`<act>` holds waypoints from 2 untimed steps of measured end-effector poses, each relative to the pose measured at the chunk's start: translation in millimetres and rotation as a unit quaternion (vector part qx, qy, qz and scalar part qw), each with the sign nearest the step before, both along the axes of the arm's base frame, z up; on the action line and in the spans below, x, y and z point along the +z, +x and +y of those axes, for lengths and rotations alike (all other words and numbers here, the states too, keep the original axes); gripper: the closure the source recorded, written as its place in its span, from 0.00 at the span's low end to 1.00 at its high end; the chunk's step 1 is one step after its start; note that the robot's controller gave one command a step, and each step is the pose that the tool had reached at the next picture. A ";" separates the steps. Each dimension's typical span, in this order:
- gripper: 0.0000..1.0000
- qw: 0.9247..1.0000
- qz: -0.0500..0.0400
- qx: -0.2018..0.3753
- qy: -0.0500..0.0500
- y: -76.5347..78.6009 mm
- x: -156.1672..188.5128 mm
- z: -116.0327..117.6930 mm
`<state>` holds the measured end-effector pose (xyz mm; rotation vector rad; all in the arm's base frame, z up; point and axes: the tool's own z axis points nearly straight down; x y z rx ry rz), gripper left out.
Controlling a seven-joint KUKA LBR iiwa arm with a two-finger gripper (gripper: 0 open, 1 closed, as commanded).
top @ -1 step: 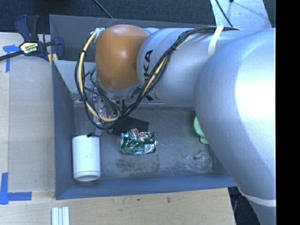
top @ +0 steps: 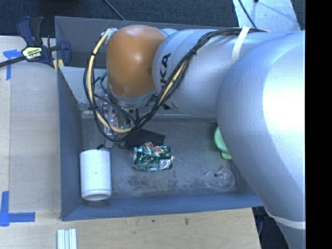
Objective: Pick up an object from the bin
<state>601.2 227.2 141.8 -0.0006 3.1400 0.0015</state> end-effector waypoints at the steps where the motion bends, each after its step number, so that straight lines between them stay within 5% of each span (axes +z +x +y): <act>1: 0.00 0.998 -0.005 0.061 0.001 -10.0 -23.2 -17.2; 2: 0.00 0.993 0.002 0.122 -0.001 -11.7 -45.3 -62.4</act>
Offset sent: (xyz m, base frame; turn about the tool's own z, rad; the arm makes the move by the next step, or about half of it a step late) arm -0.0098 -0.0646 -0.0421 -0.2441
